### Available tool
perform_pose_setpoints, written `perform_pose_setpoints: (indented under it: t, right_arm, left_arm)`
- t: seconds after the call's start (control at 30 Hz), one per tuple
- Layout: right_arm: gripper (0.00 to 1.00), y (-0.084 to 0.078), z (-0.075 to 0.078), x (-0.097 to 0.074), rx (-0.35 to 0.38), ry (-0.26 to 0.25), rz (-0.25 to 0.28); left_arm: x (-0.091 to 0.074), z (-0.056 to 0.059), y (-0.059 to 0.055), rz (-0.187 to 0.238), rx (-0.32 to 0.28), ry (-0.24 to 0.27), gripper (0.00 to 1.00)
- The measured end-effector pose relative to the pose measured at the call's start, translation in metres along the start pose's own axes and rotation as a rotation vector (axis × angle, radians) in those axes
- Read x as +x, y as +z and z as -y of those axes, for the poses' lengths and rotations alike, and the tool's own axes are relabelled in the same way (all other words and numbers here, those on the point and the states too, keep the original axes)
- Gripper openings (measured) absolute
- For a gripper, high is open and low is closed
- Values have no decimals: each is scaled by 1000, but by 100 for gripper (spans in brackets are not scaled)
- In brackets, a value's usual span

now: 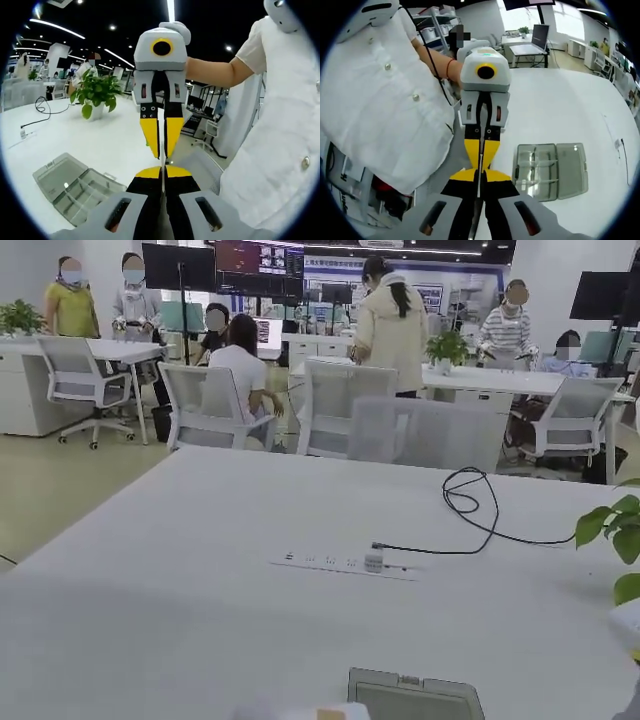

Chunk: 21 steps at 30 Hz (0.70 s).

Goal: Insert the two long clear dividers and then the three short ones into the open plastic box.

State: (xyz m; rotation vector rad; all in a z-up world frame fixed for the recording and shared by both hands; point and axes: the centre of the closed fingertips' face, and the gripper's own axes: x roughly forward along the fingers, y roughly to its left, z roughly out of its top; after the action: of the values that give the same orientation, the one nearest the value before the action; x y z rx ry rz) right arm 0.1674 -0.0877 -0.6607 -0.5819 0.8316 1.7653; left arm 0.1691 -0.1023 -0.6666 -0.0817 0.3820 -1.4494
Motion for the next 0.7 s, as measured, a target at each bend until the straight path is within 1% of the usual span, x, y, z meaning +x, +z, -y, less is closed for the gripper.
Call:
perform_pose_setpoints:
  t: [0.07,0.2,0.27,0.3,0.37,0.43,0.6,0.7]
  right_arm:
    - [3,-1,-1,1,-4,3,1]
    - [3,1,-3,4,1,7,4]
    - [3,1,-3,5,-4,7,5]
    - [3,1,-4,6,-4,7,5]
    - [3,2,-4,7,-7,4,6]
    - [3,2,-4,8,-8,2,6]
    - [3,2,-4,9,-17,-2,0]
    - [3,0,-1,9,-19,-11,-8]
  left_arm:
    - [0,0,2,8,7,-1,0]
    - [0,0,0,5,17,-4,0]
    - [0,0,0,0,17,-2,0]
    - [0,0,-1,-3,30,1,0]
    - [-1,-1,-1,-5,25,4,0]
    - [-1,-1,-2,-6,39,8,0]
    - [-1,0,-3,-13,40,14,0]
    - [-2,-2,-5,-21,45,23,0]
